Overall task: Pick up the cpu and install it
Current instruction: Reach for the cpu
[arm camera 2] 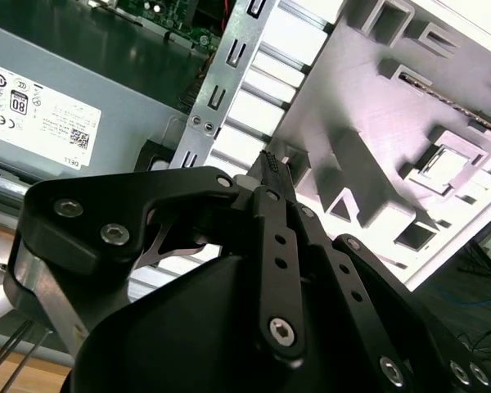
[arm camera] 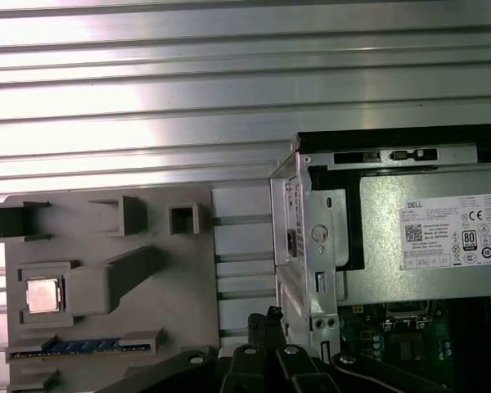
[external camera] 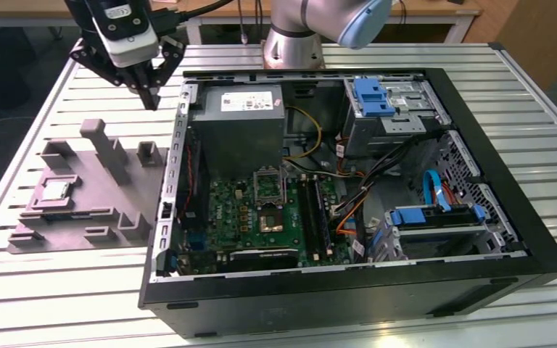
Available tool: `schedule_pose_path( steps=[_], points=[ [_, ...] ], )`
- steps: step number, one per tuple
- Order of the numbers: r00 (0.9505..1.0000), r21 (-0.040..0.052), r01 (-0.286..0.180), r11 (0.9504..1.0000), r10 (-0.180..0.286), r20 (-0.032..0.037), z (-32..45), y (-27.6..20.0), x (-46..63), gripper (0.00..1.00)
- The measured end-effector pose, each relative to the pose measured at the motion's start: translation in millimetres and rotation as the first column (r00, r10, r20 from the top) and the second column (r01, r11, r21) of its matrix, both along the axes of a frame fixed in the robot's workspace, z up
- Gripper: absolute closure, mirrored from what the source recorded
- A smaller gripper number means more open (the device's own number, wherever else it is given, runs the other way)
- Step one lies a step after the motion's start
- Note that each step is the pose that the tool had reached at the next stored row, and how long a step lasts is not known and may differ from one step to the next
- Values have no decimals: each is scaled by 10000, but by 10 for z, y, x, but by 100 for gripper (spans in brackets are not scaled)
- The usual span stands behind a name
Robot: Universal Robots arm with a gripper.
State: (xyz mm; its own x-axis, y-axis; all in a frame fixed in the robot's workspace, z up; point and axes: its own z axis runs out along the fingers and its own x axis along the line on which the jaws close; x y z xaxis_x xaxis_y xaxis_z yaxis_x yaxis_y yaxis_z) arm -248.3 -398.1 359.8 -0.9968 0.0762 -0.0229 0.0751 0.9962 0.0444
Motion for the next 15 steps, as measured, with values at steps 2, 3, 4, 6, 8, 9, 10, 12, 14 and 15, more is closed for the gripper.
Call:
schedule_pose_path(
  steps=[2, 3, 4, 6, 8, 9, 10, 12, 14, 15],
  points=[
    [10000, 0, -1, 10000, 1, 0, -1, 0, -2, 89],
    [10000, 0, 0, 10000, 0, 1, -1, 0, -4, 89],
    [10000, 0, 1, 10000, -1, 0, -1, 0, -6, 89],
    [10000, 0, -1, 10000, 1, 0, -2, 0, -7, 89],
    [10000, 0, 0, 10000, 0, 0, -2, 0, -11, 89],
    [10000, 0, 0, 10000, 0, 0, -3, 0, -12, 89],
    [10000, 0, 0, 10000, 0, 0, -3, 0, -14, 89],
    [10000, 0, 0, 10000, 0, 0, -4, 0, -19, 89],
    [10000, 0, 0, 10000, 0, 0, -5, 0, -24, 89],
    [10000, 0, 0, 10000, 0, 0, -5, 0, -26, 89]
  ],
)
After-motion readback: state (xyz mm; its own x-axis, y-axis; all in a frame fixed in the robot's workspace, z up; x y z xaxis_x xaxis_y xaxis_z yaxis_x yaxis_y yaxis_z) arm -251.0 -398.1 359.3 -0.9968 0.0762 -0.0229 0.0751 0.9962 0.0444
